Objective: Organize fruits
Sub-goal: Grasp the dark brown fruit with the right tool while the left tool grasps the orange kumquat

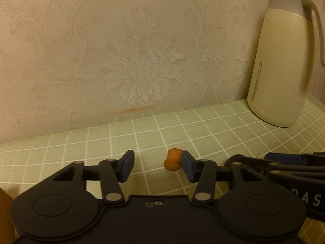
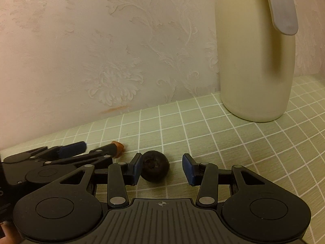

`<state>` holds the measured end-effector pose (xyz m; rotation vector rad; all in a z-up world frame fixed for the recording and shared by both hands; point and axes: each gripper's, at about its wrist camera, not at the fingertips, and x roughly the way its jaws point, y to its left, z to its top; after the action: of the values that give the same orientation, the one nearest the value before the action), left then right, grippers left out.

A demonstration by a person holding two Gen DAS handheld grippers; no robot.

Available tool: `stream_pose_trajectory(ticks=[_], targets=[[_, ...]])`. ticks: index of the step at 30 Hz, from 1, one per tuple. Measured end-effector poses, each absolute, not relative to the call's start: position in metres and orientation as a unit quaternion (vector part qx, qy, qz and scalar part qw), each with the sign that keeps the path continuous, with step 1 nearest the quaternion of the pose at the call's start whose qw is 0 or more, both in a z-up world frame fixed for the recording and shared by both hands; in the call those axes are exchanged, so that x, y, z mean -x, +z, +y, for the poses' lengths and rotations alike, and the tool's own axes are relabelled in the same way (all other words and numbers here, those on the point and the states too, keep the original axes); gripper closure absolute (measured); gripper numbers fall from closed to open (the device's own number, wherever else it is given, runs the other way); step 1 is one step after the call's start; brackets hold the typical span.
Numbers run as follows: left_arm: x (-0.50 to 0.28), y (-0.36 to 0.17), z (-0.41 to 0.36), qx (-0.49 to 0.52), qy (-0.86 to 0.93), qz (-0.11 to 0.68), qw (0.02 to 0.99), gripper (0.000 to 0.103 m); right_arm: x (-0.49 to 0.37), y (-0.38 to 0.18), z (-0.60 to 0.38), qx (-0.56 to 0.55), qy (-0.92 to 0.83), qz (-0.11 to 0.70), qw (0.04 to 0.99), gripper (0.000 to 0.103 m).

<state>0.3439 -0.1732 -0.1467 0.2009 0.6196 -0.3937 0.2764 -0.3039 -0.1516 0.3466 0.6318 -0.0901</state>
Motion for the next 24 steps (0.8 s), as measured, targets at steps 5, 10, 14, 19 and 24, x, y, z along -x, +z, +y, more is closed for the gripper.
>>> stream_pose_trajectory(ticks=[5,10,14,19,24], targets=[[-0.352,-0.152,-0.176,-0.086,-0.206,0.317,0.922,0.074,-0.28,-0.155,-0.308,-0.176,-0.048,0.309,0.933,0.058],[-0.356,-0.158,-0.176,-0.085,-0.207,0.319,0.921,0.079,-0.281,-0.155,-0.307,-0.177,-0.043,0.31,0.933,0.058],[-0.357,-0.158,-0.172,-0.073,-0.21,0.318,0.922,0.093,-0.281,-0.154,-0.307,-0.187,-0.039,0.307,0.932,0.058],[-0.354,-0.157,-0.163,-0.087,-0.198,0.315,0.924,0.093,-0.285,-0.156,-0.302,-0.186,-0.032,0.308,0.933,0.058],[-0.341,-0.155,-0.151,-0.097,-0.19,0.321,0.923,0.093,-0.293,-0.16,-0.302,-0.193,-0.034,0.314,0.929,0.058]])
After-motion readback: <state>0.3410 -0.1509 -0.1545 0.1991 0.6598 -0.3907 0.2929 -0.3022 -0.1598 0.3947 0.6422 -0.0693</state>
